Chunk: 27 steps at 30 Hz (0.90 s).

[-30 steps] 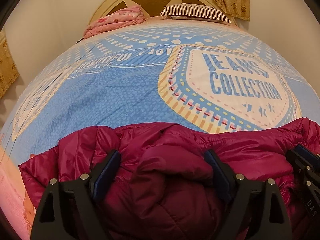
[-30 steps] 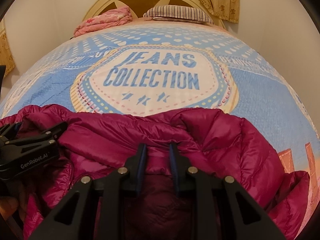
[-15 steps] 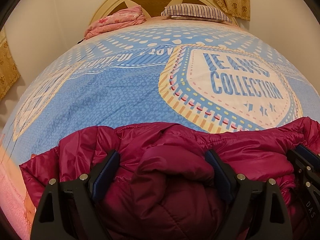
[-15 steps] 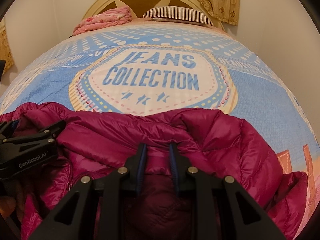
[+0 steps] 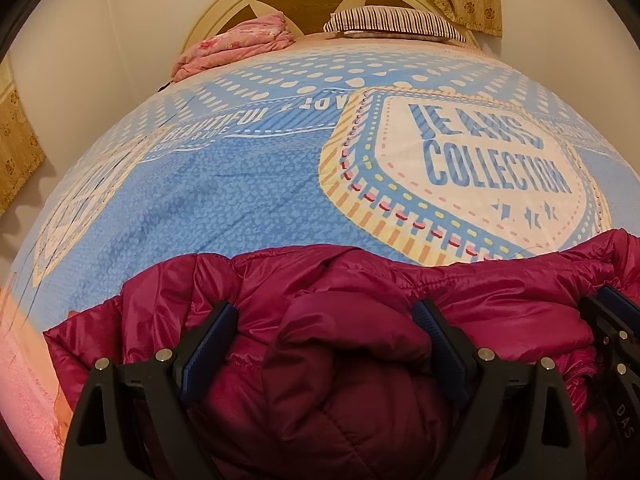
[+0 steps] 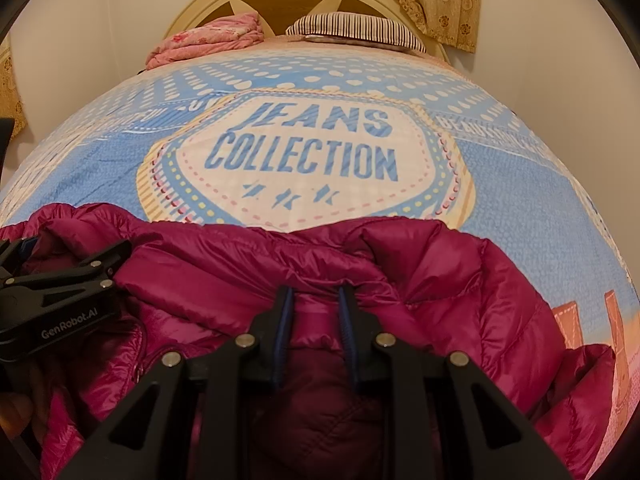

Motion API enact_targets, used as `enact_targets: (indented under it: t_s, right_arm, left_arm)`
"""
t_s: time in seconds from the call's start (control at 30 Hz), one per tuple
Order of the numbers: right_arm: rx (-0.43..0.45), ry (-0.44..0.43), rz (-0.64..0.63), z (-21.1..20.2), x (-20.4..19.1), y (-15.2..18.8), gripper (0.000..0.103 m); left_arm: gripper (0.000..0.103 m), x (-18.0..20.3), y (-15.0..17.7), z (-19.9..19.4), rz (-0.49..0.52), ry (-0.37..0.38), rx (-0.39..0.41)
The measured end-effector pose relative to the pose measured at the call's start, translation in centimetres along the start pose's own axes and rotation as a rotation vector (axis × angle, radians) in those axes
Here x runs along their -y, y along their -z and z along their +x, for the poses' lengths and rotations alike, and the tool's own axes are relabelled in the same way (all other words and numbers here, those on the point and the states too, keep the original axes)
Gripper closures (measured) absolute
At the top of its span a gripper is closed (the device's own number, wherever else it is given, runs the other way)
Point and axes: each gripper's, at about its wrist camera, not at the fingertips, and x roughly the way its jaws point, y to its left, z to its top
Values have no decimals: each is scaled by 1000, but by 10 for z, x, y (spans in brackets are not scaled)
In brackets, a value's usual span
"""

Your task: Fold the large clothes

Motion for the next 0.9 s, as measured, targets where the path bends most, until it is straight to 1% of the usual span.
enact_targets:
  t_s: [0.2, 0.27, 0.3, 0.33, 0.37, 0.4, 0.43, 0.47, 0.5, 0.6, 0.63, 0.67, 0.73, 0.8, 0.9]
  right_arm:
    - [-5, 12, -11, 1, -2, -1, 77]
    - [-12, 7, -20, 0, 0, -4, 77]
    - [-14, 0, -22, -1, 0, -5, 75]
    - [-17, -12, -31, -5, 2, -7, 66]
    - [-13, -13, -42, -13, 4, -8, 47]
    - [7, -7, -47, -25, 6, -8, 36]
    - [35, 5, -49, -37, 7, -7, 19]
    - [68, 22, -48, -50, 10, -6, 16]
    - [94, 28, -43, -67, 15, -3, 16]
    - [70, -18, 7, -93, 28, 13, 16]
    - [62, -34, 27, -105, 32, 25, 16]
    - [54, -35, 38, -112, 36, 36, 16]
    - [26, -25, 49, -128, 43, 64, 16]
    - [9, -8, 55, -143, 50, 95, 16]
    - [-13, 23, 66, -161, 58, 128, 16]
  left_arm:
    - [10, 0, -3, 1, 0, 0, -13]
    - [10, -3, -7, -1, 3, 21, -35]
    - [10, -5, -8, -4, 12, 25, -41]
    - [10, -7, -10, -11, 25, 17, -42]
    - [10, -13, -12, -28, 34, 14, -27]
    - [10, -18, -12, -44, 35, 26, -4]
    - [10, -22, -11, -56, 37, 33, 20]
    - [10, -29, -7, -77, 40, 38, 60]
    - [10, -33, -3, -89, 46, 41, 72]
    - [10, -49, 28, -126, 71, 33, 82]
    - [10, -52, 39, -132, 78, 28, 75]
    - [10, -57, 56, -140, 89, 22, 61]
    - [10, -64, 86, -150, 100, 25, 40]
    - [10, -73, 124, -159, 104, 8, 15]
    - [10, -89, 164, -170, 81, -17, -10]
